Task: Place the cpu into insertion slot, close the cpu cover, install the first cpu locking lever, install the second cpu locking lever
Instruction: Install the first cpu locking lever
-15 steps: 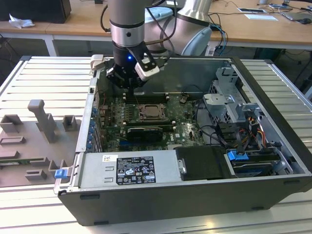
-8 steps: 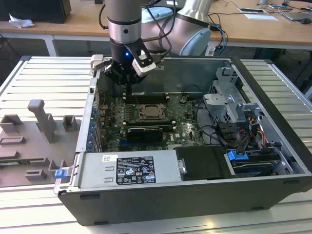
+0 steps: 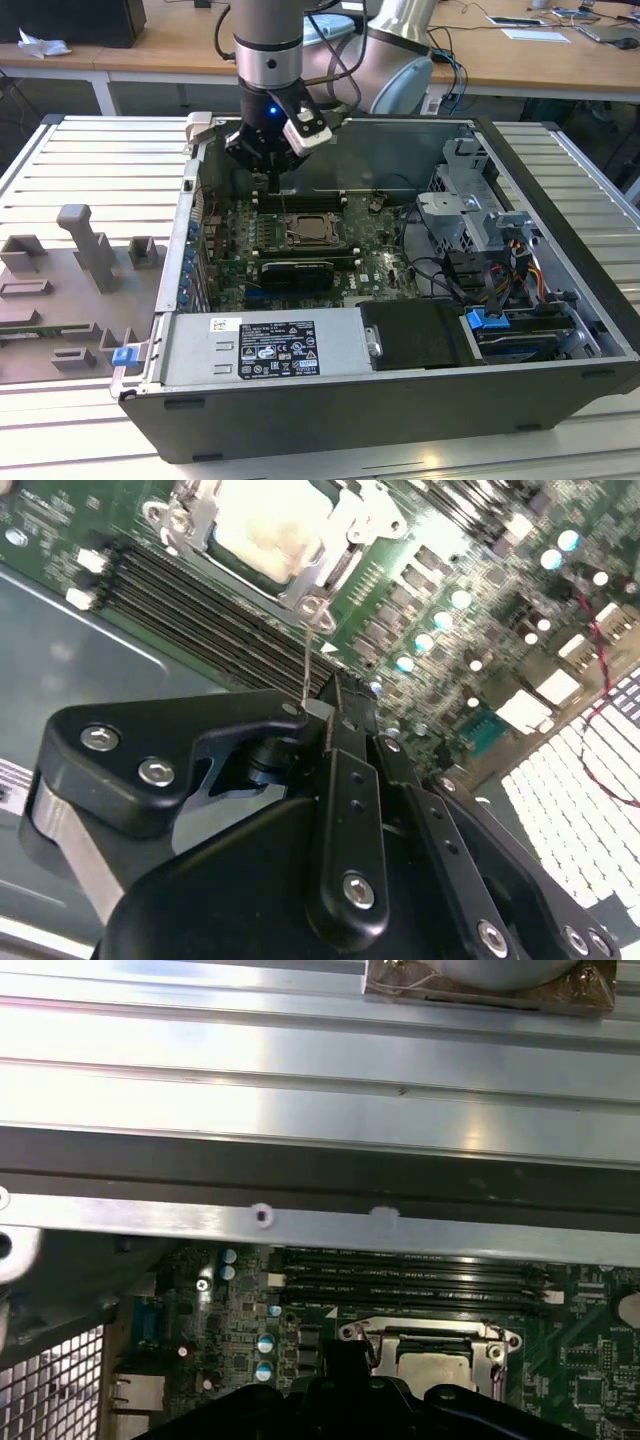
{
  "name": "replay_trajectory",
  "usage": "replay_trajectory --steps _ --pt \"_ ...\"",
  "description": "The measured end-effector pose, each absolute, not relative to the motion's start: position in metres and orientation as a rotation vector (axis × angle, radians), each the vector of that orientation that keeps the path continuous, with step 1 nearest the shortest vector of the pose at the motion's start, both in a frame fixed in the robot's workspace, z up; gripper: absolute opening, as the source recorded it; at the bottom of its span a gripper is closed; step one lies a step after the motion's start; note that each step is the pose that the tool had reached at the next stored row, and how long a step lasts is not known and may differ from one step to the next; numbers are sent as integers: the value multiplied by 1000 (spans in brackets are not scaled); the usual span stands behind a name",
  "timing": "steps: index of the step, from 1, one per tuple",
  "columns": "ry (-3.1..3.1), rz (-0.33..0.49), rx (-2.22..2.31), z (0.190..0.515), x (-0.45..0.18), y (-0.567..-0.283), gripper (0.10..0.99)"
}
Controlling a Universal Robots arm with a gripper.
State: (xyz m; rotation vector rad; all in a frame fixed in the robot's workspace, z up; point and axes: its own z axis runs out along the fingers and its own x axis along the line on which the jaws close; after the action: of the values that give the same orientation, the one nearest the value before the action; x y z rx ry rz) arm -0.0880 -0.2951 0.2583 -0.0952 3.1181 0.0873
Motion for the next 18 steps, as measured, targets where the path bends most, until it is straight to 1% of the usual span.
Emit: replay_trajectory --steps 7,8,9,11,18 --pt "3118 88 -94 255 -53 -295 106" --pt "3118 94 -93 255 -49 -295 106" --pt "3116 129 -93 254 -46 -295 106" --pt "3114 158 -93 254 -46 -295 106" --pt "3114 162 -121 242 -46 -295 106"
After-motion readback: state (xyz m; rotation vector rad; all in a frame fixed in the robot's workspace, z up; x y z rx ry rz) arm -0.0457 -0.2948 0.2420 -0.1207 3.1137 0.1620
